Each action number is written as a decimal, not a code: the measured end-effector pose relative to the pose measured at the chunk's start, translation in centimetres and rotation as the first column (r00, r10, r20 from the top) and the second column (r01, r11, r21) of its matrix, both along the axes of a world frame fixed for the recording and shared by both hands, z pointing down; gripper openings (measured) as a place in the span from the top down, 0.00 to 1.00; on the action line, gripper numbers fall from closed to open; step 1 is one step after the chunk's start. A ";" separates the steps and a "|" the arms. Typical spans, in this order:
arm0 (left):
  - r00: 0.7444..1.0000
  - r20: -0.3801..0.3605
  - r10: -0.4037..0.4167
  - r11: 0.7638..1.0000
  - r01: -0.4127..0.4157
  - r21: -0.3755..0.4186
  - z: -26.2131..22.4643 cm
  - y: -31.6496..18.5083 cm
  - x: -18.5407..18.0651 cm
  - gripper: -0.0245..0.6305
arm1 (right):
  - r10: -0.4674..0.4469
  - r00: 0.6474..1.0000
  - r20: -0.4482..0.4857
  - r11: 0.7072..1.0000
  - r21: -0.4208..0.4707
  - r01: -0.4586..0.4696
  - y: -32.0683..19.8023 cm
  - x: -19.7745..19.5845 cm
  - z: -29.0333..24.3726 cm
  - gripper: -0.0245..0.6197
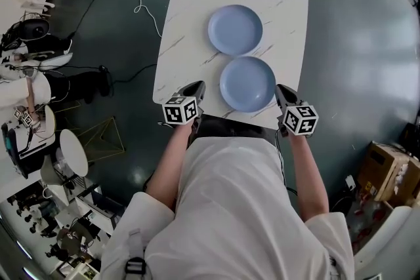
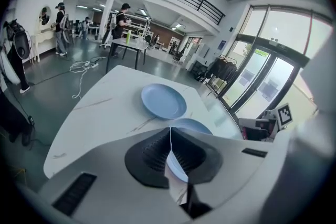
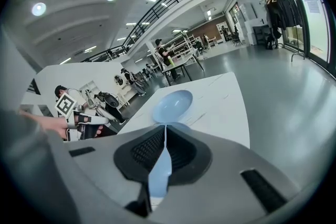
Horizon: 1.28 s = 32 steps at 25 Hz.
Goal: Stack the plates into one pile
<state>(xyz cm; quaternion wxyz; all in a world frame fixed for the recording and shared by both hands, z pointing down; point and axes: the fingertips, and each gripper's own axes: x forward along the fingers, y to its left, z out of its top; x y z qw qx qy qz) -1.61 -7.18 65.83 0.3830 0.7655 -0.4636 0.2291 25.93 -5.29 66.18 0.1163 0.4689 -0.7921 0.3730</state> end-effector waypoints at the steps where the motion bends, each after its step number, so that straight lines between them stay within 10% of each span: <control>1: 1.000 -0.005 -0.004 1.000 0.004 0.002 -0.2 0.0 -0.1 0.94 | 0.001 1.000 0.002 1.000 -0.002 -0.001 -0.1 -0.1 0.1 0.92; 32: 0.993 -0.069 0.100 0.995 -0.102 -0.024 1.3 -3.1 -3.5 0.94 | 0.057 0.998 -0.011 0.988 -0.141 -0.058 -5.8 -3.7 2.5 0.92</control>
